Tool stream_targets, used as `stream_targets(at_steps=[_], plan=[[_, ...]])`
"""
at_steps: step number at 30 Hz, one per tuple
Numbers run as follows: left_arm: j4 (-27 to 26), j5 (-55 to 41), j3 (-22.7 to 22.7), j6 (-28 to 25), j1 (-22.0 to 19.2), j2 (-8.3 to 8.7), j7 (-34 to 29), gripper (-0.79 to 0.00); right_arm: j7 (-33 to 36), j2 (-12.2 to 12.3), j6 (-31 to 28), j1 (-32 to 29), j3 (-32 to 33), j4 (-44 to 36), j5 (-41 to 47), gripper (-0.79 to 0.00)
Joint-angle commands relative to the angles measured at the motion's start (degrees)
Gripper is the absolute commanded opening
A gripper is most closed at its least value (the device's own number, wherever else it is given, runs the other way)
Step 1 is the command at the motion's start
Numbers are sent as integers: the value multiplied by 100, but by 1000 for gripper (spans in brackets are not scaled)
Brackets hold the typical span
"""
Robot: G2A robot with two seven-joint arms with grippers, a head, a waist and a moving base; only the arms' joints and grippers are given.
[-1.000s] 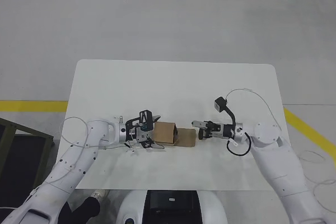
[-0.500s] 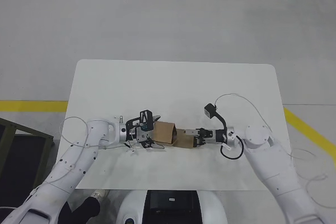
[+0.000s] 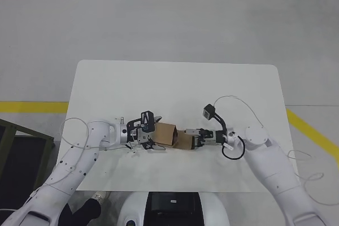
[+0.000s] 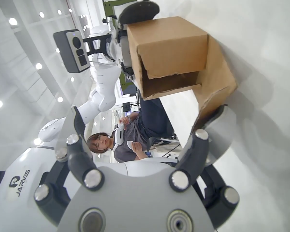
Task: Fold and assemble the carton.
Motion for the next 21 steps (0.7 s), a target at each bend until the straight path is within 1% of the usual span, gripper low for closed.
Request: stream_targets(at_steps=[1,3,6,9,14,21], plan=[[-2,-3,-1,-4,0,1,4,0,48,-11,-28,29,-15,47,105,0],[-1,-1,-2,-3,0,1,-4,0,-28,-26,-3,74,-61,107,74,0],[-6,-10,-4,-4,1,2,-14,0,-410,-58,224,165,-232,114,-322,0],[-14,-9,-10,0,0,4,-23,0,-417,-99,225,190,-327,64,-201,0],[-36,-18,-33,1,13,11,-19,0,-269,-133,111,228,-304,100,212,0],[-69,-3,-53,8,29,20,-40,0,-241,-144,67,225,-295,3,328,0]])
